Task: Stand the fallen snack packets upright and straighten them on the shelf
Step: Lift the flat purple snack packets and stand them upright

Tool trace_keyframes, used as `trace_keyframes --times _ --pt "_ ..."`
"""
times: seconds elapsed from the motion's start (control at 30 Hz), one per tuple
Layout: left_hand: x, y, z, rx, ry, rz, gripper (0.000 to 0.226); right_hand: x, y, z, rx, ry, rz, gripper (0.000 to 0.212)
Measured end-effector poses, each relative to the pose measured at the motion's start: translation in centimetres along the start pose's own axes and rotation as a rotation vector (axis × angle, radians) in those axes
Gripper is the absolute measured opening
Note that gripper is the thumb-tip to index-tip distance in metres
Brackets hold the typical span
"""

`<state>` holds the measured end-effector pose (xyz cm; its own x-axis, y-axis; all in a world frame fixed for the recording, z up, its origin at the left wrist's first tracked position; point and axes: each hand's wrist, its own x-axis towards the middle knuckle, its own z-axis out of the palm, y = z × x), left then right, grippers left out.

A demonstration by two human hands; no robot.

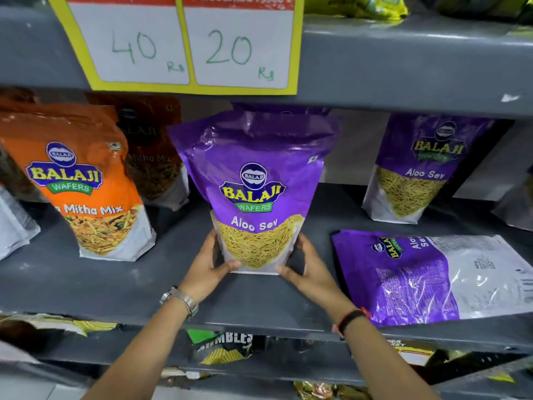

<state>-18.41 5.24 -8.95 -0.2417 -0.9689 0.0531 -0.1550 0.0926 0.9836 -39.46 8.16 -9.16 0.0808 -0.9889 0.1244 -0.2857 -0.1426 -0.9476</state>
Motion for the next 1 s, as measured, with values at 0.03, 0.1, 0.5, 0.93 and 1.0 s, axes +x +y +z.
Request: trace_keyframes --times 0.03,0.1,0.5,0.93,1.0 --pt "0.1 -0.3 0.2 -0.002 0.033 -0.005 0.072 0.1 0.1 0.3 -0.017 0.017 0.013 0.061" --pt "0.3 -0.4 0.3 -0.004 0.073 -0.013 0.07 0.3 0.2 0.8 -0.004 0.075 0.032 0.059" --pt "-3.5 5.8 6.2 0.427 0.369 0.636 0.044 -1.8 -5.6 -10.4 -0.413 0.278 -0.022 0.055" --pt "-2.0 7.3 24.3 0.959 -0.491 0.316 0.111 -2.8 -0.6 -30.5 -0.724 -0.118 0.496 0.064" --pt "-1.7 6.4 24.9 1.089 -0.49 0.364 0.106 -2.9 -0.3 -31.0 -0.72 -0.129 0.557 0.086"
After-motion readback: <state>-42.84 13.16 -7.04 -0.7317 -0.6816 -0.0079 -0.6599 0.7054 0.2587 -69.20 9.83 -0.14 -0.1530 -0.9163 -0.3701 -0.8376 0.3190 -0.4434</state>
